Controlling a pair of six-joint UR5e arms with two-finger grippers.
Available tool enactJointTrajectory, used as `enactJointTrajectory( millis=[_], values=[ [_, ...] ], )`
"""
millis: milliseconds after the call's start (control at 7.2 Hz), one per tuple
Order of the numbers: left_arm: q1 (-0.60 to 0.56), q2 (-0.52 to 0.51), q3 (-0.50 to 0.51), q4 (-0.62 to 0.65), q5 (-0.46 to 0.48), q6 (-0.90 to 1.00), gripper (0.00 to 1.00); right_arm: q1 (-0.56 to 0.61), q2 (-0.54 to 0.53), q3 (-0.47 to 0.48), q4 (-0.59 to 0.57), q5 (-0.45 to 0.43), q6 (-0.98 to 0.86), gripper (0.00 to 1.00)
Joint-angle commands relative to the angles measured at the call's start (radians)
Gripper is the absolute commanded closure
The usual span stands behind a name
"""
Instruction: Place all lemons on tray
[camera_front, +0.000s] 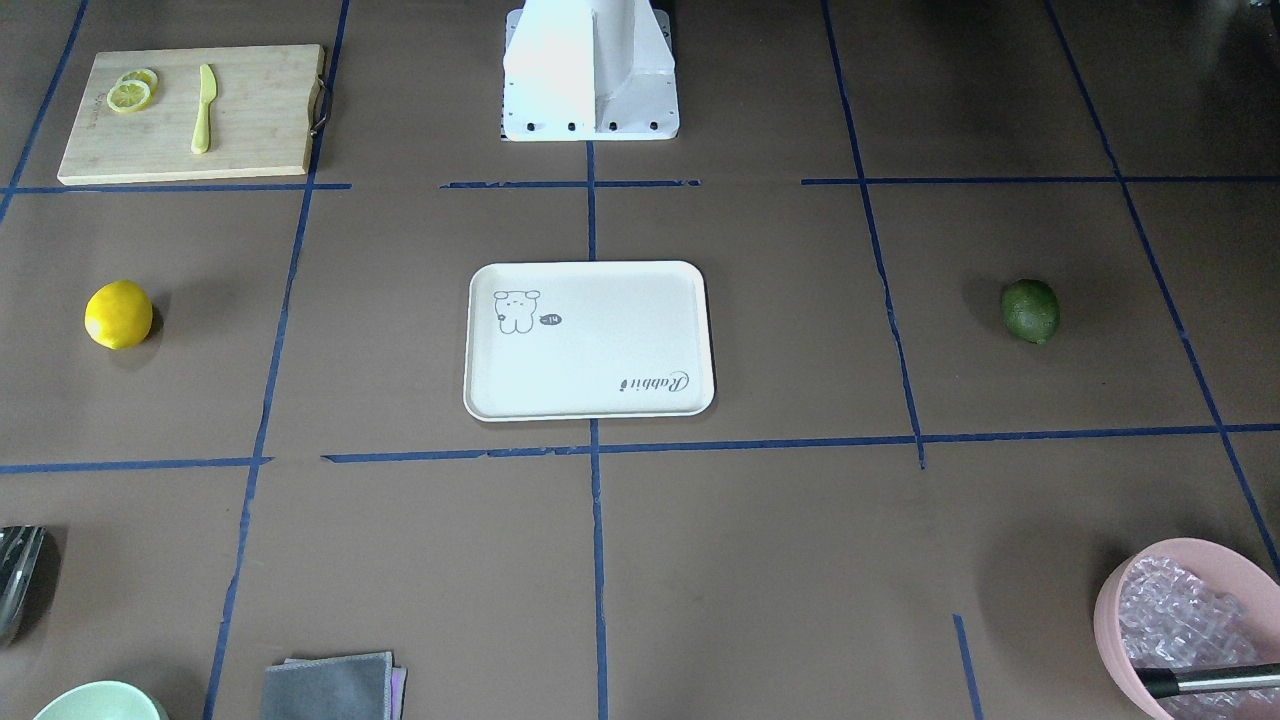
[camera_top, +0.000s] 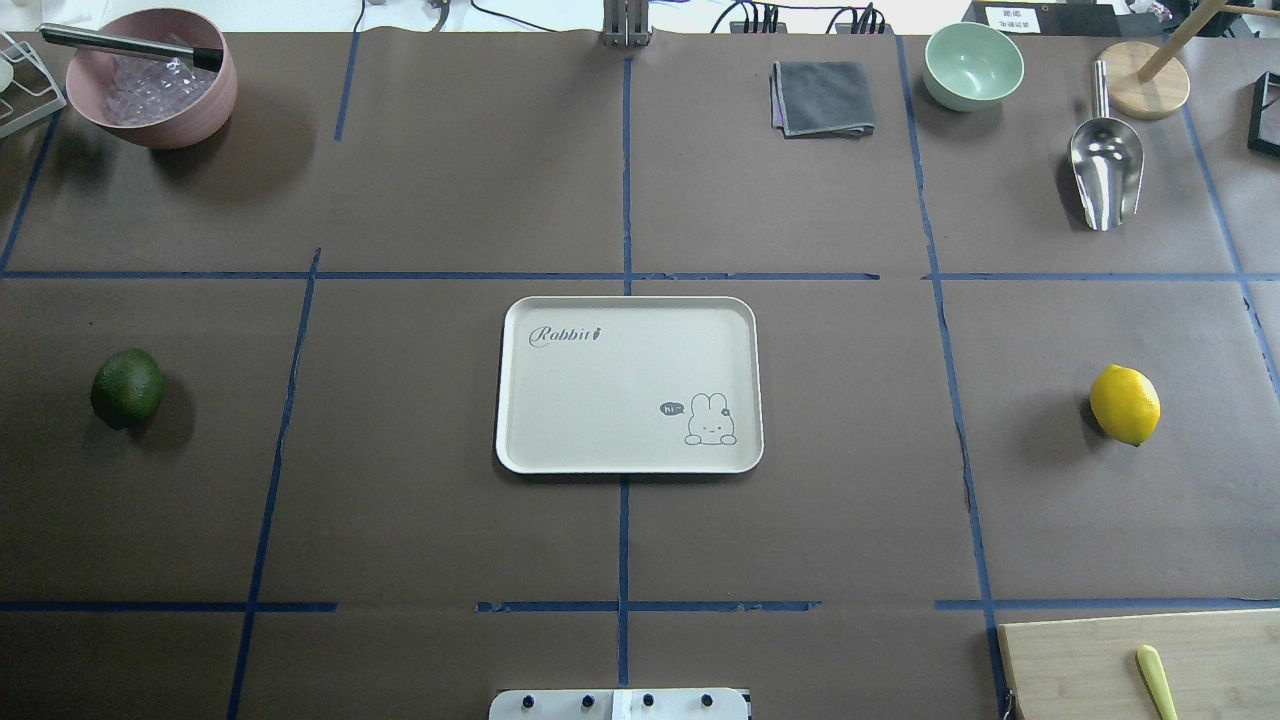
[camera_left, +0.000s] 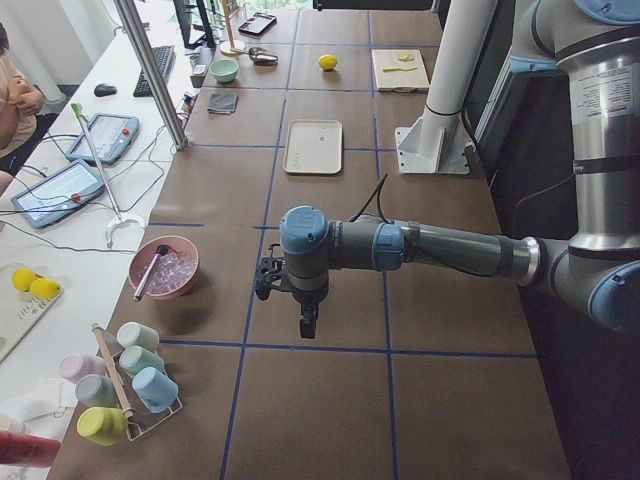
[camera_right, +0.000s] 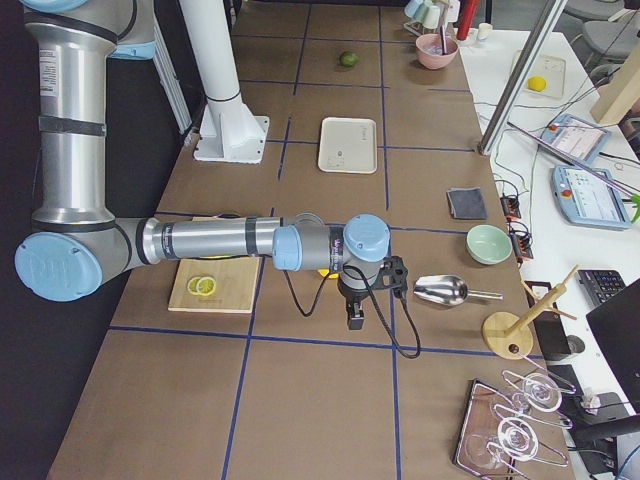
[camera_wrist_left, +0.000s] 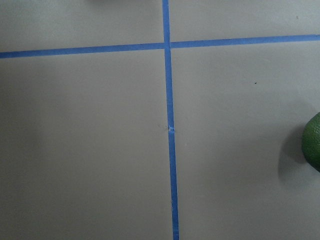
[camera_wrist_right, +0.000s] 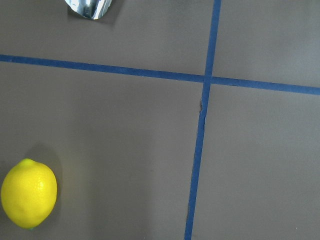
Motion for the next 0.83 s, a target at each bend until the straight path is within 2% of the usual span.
enactJointTrajectory(
  millis=[0, 278, 417, 556, 694],
  values=[
    [0.004, -0.004, 0.003, -0.007, 0.000, -0.001, 0.00, 0.000, 0.001, 0.002, 0.001, 0.002, 0.000, 0.00],
    [0.005, -0.015, 0.019, -0.007, -0.005, -0.001, 0.00, -0.006, 0.000, 0.005, 0.008, 0.049, 0.001, 0.00],
    [0.005, -0.015, 0.025, -0.004, 0.000, 0.001, 0.00, -0.015, -0.008, 0.003, 0.078, 0.092, 0.017, 0.00],
    [0.005, -0.018, 0.048, -0.008, -0.003, -0.004, 0.00, -0.059, -0.008, 0.023, 0.105, 0.094, 0.157, 0.00],
    [0.005, -0.024, 0.047, -0.010, -0.006, -0.008, 0.00, -0.145, -0.026, 0.055, 0.186, 0.088, 0.318, 0.01]
  ],
)
